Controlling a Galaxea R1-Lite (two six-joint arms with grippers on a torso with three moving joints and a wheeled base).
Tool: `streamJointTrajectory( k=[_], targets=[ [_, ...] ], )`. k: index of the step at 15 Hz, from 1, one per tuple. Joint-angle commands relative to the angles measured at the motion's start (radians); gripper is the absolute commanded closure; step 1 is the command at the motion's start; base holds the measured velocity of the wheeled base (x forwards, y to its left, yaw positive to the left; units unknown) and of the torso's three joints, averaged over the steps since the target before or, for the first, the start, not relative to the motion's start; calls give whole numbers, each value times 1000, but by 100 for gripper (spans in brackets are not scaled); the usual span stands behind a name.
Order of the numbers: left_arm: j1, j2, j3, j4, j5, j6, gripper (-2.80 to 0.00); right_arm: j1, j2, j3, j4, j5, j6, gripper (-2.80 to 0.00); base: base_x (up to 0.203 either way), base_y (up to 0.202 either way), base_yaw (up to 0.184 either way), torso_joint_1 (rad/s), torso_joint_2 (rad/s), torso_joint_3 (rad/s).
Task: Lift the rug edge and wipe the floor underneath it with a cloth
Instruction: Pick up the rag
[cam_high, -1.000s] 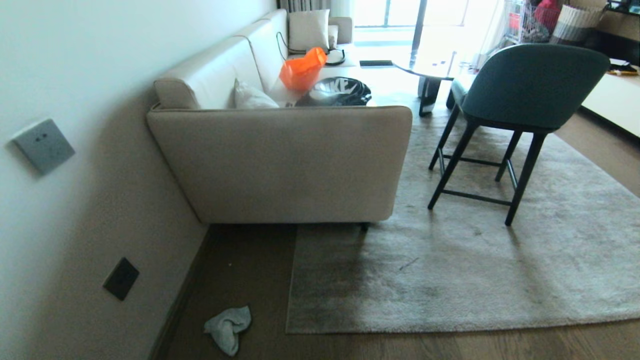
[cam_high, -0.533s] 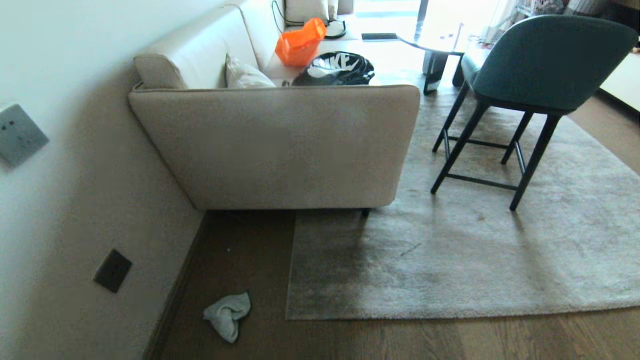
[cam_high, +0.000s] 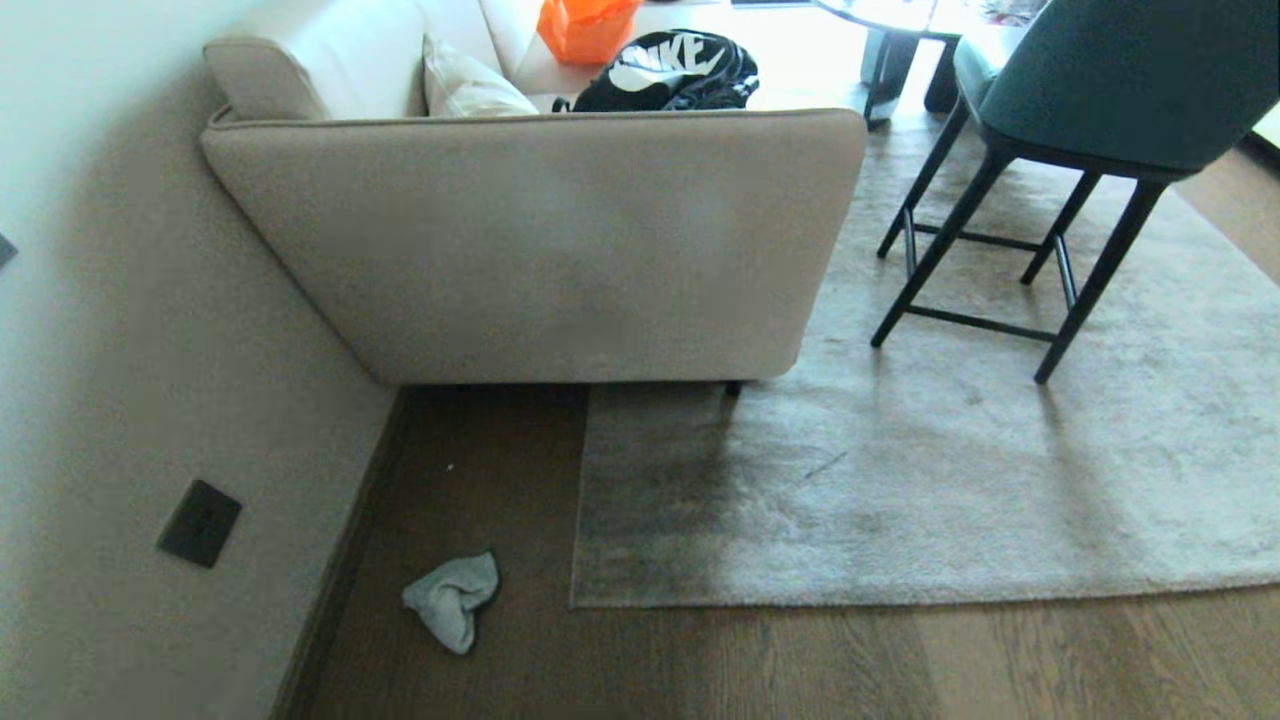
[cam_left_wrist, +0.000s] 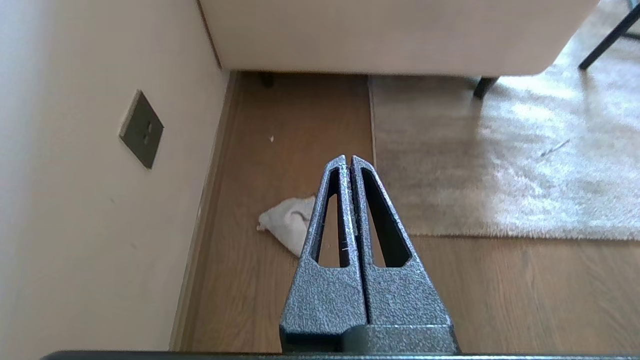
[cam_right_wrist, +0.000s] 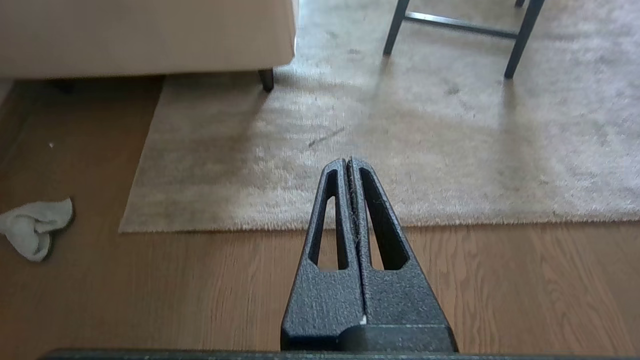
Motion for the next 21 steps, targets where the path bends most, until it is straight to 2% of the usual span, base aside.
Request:
streamJointTrajectory(
  k=[1, 21],
  targets=[
    [0, 0, 0, 1, 1, 2, 0, 1, 0, 0, 0, 0, 0, 0, 0, 0, 0, 9, 4, -198],
    [0, 0, 0, 1, 1, -2, 0, 1, 0, 0, 0, 0, 0, 0, 0, 0, 0, 4, 3, -198]
  ],
)
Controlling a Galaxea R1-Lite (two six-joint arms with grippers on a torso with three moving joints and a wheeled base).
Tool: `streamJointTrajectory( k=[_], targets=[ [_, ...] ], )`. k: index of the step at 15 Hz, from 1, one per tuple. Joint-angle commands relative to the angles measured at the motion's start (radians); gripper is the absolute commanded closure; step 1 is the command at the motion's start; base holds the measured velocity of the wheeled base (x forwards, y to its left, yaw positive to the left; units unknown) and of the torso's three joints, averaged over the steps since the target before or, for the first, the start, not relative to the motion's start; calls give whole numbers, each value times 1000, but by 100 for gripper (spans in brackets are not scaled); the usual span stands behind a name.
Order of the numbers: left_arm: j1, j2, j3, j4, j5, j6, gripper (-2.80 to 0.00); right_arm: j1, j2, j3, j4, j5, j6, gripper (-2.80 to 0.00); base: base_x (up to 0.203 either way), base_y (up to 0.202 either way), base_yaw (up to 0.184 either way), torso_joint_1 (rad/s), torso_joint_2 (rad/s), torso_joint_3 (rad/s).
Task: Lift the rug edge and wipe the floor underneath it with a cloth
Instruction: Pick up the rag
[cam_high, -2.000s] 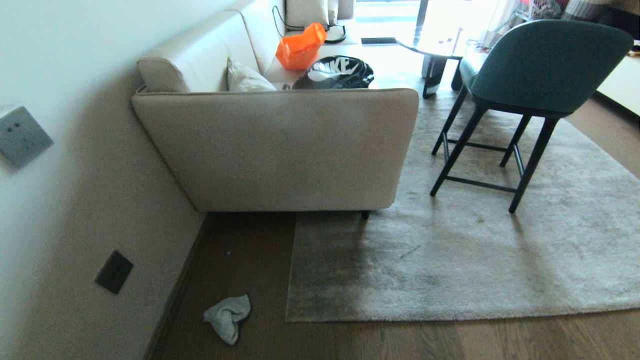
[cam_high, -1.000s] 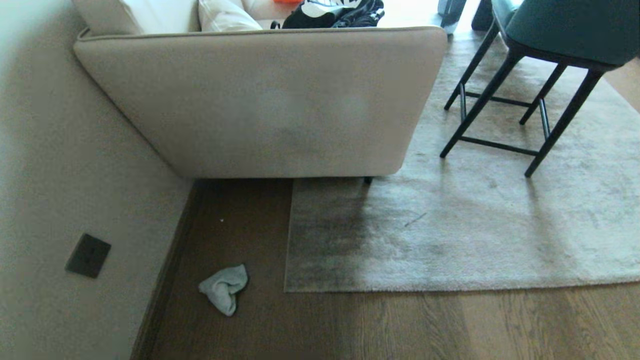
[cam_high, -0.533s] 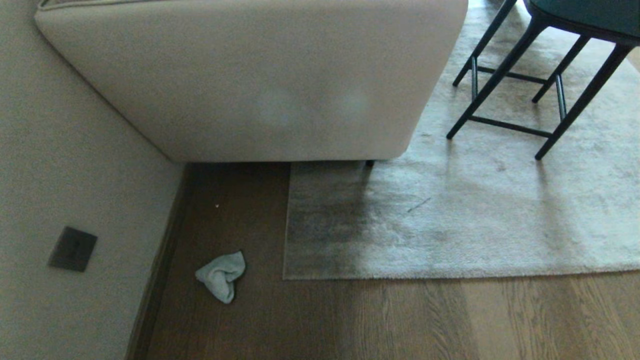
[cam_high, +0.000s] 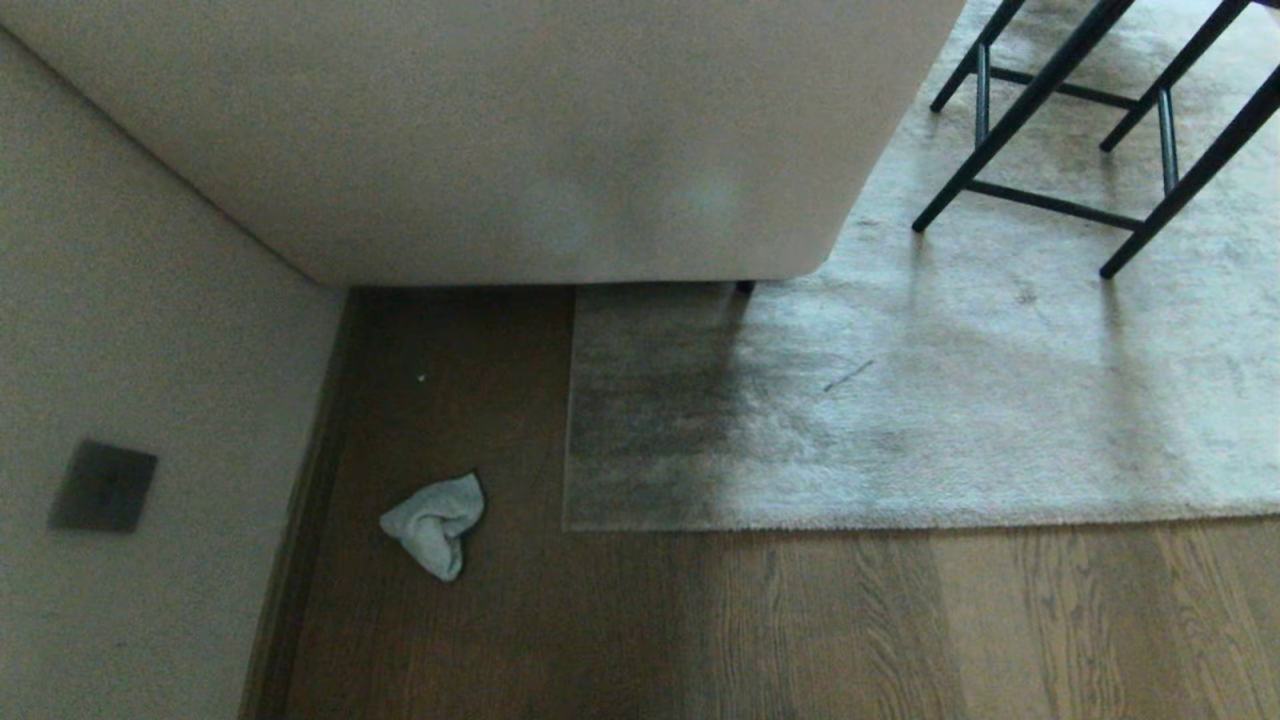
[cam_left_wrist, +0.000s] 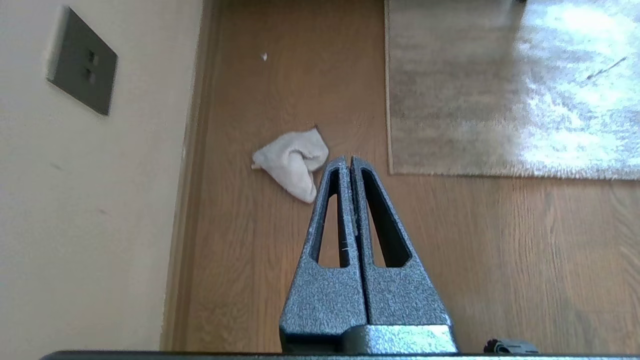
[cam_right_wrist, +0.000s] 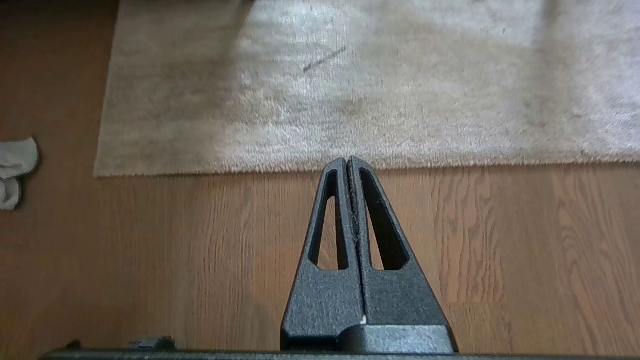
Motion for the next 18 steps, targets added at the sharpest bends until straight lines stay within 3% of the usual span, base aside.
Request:
streamJointTrajectory(
  k=[1, 18],
  targets=[
    [0, 0, 0, 0, 0, 0, 0, 0, 0, 0, 0, 0, 0, 0, 0, 0, 0, 6, 2, -188],
    [0, 0, 0, 0, 0, -4, 0, 0, 0, 0, 0, 0, 0, 0, 0, 0, 0, 3, 3, -198]
  ],
)
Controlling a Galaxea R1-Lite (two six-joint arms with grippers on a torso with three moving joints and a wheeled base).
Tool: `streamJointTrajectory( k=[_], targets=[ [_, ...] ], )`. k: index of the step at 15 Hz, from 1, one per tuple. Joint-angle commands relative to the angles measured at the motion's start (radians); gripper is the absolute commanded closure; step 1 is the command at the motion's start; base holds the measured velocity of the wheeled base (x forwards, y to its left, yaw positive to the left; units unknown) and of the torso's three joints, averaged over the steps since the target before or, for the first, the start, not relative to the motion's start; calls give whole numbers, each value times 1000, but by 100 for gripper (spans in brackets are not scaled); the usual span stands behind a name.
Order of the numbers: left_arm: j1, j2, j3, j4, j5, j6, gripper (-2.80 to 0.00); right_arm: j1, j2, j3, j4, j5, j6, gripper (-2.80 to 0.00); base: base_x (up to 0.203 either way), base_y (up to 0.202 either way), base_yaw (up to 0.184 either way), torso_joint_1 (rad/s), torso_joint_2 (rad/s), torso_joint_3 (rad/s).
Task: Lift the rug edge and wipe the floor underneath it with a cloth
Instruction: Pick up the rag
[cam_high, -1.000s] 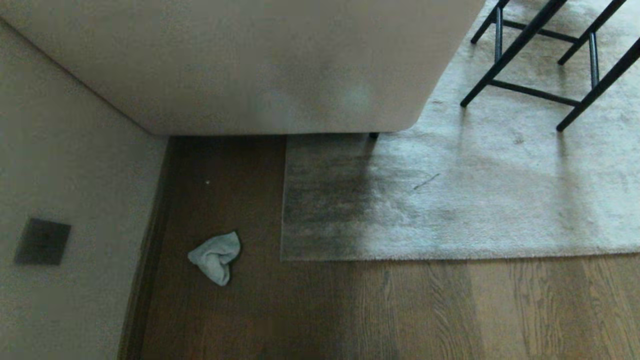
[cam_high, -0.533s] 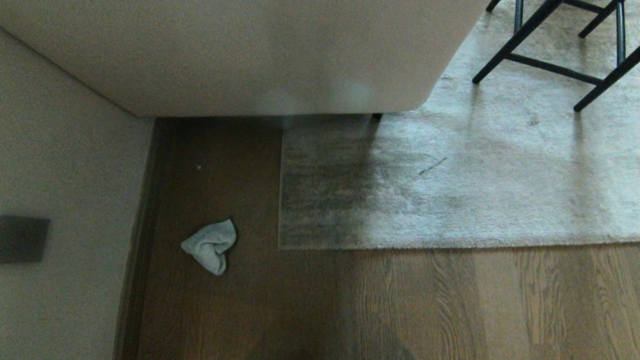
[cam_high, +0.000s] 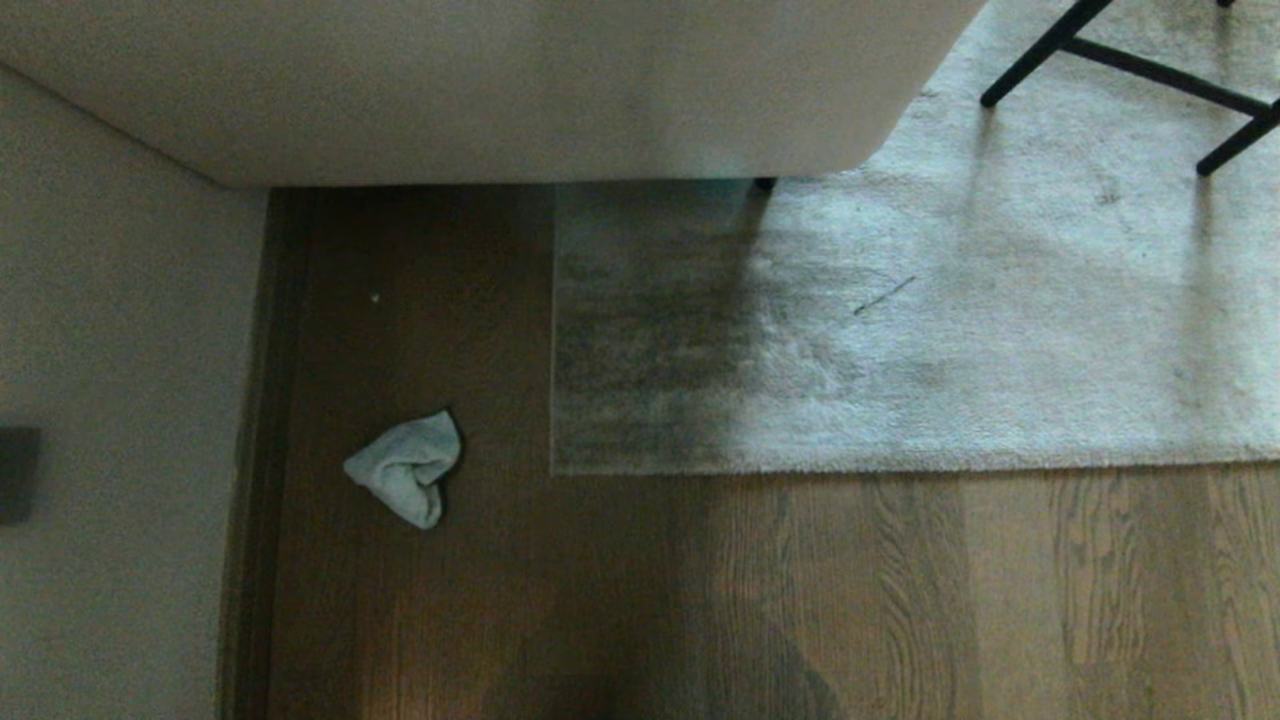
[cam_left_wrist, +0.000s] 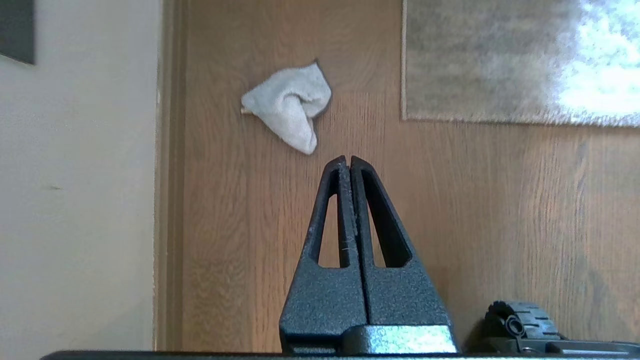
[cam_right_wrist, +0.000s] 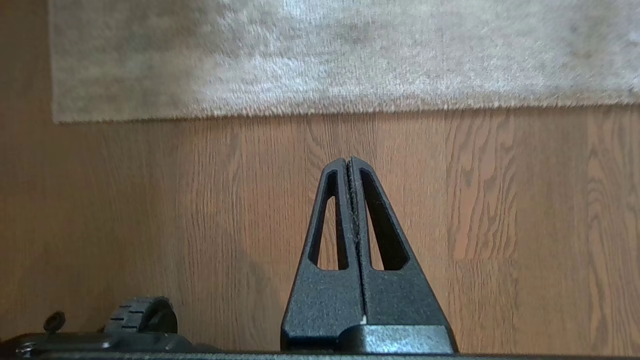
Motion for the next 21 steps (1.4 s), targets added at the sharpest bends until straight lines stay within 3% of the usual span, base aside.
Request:
streamJointTrajectory(
  k=[1, 21],
  targets=[
    [0, 0, 0, 0, 0, -1, 0, 1, 0, 0, 0, 0, 0, 0, 0, 0, 0, 2, -2, -203],
    [0, 0, 0, -2, 2, -11, 0, 1, 0, 0, 0, 0, 0, 0, 0, 0, 0, 3, 1, -197]
  ],
)
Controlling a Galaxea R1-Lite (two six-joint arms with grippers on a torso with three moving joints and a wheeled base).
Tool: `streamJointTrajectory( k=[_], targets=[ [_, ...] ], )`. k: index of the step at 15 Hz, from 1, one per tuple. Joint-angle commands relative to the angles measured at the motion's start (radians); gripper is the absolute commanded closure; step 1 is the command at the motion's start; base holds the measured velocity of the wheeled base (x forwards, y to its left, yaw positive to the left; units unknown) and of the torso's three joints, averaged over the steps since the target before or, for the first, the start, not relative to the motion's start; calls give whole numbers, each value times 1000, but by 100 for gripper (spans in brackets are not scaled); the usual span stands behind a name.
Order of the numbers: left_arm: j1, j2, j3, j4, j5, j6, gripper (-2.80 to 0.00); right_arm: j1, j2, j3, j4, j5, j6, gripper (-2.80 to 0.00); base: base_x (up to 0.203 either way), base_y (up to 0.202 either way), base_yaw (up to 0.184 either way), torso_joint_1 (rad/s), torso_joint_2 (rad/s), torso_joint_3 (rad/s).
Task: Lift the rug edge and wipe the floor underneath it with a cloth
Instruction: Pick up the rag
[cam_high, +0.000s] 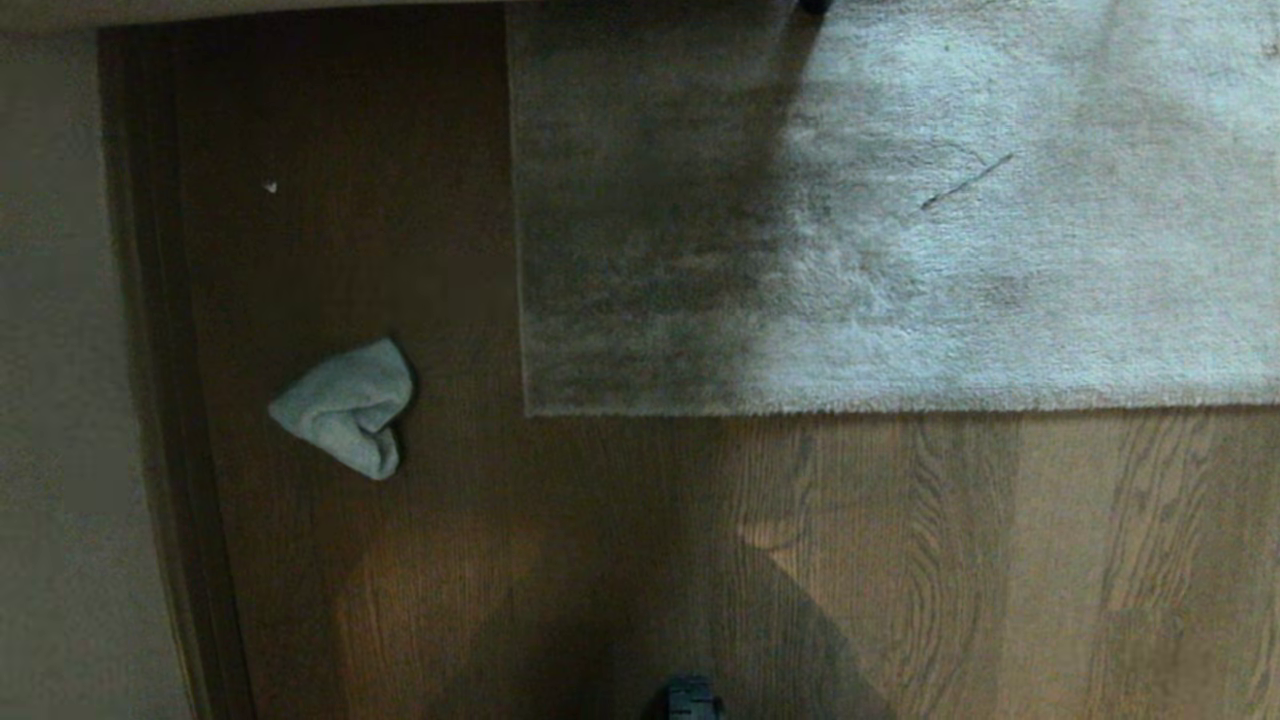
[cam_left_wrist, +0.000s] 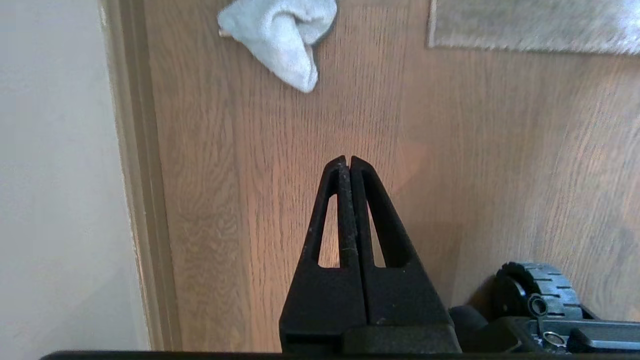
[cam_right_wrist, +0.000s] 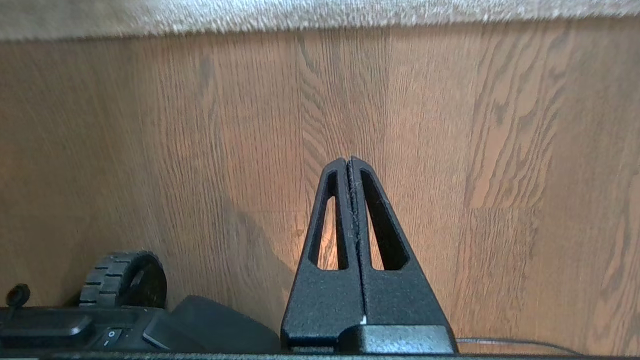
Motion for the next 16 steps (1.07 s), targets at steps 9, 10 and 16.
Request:
streamJointTrajectory(
  k=[9, 10, 16],
  targets=[
    [0, 0, 1, -1, -1, -2, 0, 0, 0, 0, 0, 0, 0, 0, 0, 0, 0, 2, 3, -175],
    [0, 0, 0, -1, -1, -3, 0, 0, 0, 0, 0, 0, 0, 0, 0, 0, 0, 0, 2, -50],
    [0, 0, 0, 0, -1, 0, 0, 0, 0, 0, 0, 0, 0, 0, 0, 0, 0, 0, 0, -4]
  ],
)
